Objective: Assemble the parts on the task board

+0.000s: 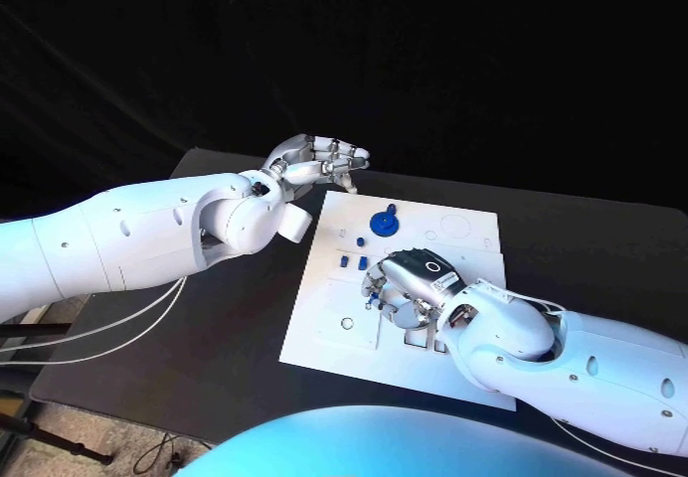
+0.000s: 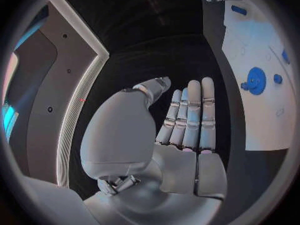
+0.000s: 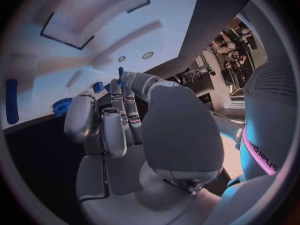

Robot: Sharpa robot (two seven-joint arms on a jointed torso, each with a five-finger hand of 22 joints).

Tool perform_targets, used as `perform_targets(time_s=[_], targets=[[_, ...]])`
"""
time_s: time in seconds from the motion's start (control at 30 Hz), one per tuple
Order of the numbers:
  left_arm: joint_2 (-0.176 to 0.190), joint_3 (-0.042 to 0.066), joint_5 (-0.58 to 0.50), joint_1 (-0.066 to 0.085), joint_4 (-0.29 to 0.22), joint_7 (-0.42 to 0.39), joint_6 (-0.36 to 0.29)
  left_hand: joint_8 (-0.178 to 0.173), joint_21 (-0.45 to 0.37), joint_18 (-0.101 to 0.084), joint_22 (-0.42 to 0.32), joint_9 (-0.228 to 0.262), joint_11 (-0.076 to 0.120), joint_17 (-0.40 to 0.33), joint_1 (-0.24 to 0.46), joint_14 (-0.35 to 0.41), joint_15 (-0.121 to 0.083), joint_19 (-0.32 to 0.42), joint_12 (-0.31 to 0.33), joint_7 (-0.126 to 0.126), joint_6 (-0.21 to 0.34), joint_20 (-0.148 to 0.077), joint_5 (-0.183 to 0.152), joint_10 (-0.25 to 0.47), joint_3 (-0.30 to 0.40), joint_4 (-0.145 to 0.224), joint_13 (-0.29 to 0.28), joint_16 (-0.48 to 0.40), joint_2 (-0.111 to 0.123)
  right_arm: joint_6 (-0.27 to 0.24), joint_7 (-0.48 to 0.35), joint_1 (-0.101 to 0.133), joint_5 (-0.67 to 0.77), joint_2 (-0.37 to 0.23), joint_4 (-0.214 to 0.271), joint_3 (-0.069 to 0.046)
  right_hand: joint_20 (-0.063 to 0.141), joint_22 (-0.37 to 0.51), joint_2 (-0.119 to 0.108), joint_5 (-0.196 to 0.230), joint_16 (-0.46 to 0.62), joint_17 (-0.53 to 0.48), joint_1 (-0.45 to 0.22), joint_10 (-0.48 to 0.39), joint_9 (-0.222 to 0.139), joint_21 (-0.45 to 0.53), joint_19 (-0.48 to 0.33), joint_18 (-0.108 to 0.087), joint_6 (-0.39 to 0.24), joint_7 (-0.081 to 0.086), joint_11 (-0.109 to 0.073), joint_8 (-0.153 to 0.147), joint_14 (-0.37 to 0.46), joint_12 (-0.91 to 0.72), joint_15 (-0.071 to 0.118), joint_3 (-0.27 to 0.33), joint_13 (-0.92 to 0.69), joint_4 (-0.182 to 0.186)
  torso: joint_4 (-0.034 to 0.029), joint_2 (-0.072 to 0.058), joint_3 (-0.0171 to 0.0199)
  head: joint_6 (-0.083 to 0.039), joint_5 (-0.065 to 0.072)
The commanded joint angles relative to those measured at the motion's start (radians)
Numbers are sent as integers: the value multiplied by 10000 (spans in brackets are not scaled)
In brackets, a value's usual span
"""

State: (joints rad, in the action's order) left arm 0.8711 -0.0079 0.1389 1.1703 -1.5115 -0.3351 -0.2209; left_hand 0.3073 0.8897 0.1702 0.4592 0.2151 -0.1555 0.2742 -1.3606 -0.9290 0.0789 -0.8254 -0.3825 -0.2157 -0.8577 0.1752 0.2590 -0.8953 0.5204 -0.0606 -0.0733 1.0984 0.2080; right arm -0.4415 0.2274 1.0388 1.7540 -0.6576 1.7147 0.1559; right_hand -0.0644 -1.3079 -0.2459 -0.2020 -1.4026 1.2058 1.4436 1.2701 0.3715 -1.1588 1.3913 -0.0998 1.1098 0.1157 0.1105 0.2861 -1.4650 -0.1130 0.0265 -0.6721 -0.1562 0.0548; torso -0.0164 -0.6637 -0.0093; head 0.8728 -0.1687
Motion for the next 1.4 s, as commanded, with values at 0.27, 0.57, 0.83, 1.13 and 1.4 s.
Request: perform_targets(time_s=[0.27,0.57,0.83,1.13,1.4], targets=[[-38,6,0,4,6,-27,210,-65,-73,128,-25,-10,-26,-17,-13,17,61,24,-40,-31,65,41,23,70,-60,35,16,-69,-39,-120,-167,-141,166,87,-67,0,-15,-981,92,-64,40,-7,-16,751,9,52,4,114,51,21,-663,-41,-403,-24,80,-525,-38,-536,-2,0,-12,-2,-140],[-35,5,3,4,16,-12,233,-65,-73,128,-25,-10,-26,-17,-13,17,61,24,-40,-31,65,41,23,70,-60,35,16,-69,-39,-99,-177,-205,209,135,-204,4,-16,-982,95,-63,35,0,-30,751,12,56,2,113,49,24,-660,-45,-405,-19,78,-530,-40,-542,-8,-8,-11,-2,-187],[-29,5,6,4,16,6,257,-65,-73,128,-25,-10,-26,-17,-13,17,61,24,-40,-31,65,41,23,70,-60,35,16,-69,-39,-66,-133,-223,269,161,-299,5,-16,-982,95,-63,35,0,-30,751,12,56,2,113,49,24,-660,-45,-405,-19,78,-530,-40,-542,-6,-5,-8,-2,-210],[-25,5,9,4,8,29,285,-68,-91,128,-40,-10,-29,-24,-6,12,65,12,-55,-34,64,46,20,77,-74,28,15,-79,-45,46,-108,-231,325,241,-391,10,-16,-982,95,-63,35,0,-30,751,12,56,2,113,49,24,-660,-45,-405,-19,78,-530,-40,-542,-5,-4,-5,-2,-226],[-22,5,20,4,1,49,289,-68,-91,128,-40,-10,-29,-24,-6,12,65,12,-55,-34,64,46,20,77,-74,28,15,-79,-45,180,-136,-242,331,313,-417,28,-19,-980,99,-54,31,2,-66,751,17,76,-8,109,46,29,-657,-51,-407,-7,75,-537,-44,-552,-10,0,-14,-2,-231]])
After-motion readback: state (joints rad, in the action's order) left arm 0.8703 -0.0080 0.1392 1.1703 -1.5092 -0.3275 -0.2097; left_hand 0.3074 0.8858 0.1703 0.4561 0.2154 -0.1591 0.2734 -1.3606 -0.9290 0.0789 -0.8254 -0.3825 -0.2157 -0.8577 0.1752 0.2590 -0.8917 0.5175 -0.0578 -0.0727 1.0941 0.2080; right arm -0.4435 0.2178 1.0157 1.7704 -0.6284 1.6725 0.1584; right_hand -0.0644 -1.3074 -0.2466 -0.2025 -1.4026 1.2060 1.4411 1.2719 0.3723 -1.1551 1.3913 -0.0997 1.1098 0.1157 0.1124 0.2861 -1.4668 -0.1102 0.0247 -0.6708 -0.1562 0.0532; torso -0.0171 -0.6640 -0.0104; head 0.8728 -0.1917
